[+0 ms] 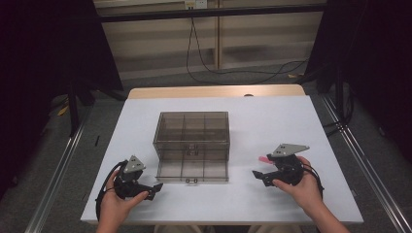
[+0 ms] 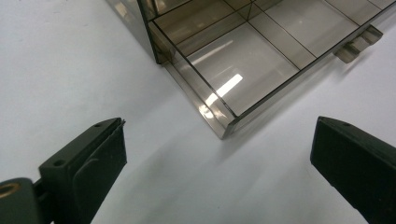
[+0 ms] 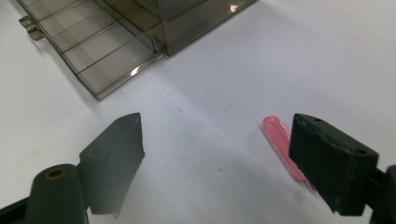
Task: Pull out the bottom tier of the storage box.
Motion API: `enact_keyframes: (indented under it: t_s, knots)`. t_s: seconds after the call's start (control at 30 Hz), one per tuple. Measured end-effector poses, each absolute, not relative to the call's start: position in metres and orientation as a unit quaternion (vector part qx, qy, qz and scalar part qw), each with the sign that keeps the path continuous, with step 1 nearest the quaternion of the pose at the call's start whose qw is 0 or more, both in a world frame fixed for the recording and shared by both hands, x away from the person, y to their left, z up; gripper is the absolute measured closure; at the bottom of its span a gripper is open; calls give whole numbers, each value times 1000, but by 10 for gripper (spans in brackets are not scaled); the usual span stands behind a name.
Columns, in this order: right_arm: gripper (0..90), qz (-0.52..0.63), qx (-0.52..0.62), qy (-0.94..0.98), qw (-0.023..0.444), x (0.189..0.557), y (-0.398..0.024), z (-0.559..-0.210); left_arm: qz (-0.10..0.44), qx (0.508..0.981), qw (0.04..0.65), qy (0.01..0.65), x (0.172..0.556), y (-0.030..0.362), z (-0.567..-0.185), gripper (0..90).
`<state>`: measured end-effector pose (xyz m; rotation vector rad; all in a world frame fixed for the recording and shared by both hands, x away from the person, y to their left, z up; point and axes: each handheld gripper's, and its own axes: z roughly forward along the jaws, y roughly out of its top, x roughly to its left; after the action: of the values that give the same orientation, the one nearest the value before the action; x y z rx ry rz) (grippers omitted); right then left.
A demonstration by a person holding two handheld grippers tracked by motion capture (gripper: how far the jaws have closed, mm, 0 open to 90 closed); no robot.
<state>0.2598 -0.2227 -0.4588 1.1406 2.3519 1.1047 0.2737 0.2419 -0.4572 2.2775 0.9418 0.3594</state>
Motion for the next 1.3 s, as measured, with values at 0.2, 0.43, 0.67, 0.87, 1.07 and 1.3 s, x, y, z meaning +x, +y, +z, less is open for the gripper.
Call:
enact_keyframes:
  t_s: [0.2,0.43,0.67,0.87,1.07,1.3]
  knots:
    - [213,381,404,817,155,261,-228,-460,137,867,324,353,275,240,-458,42]
    - [292,377,413,814,158,268,-234,-463,134,867,324,355,275,241,-458,44]
    - [399,377,418,810,164,274,-236,-465,139,865,327,354,274,241,-456,46]
    - [527,370,414,815,165,281,-235,-468,138,863,332,354,273,244,-456,46]
    - [572,364,419,815,166,286,-234,-470,138,861,335,356,272,246,-456,47]
    - [595,365,427,810,169,288,-239,-472,136,863,332,357,273,244,-457,48]
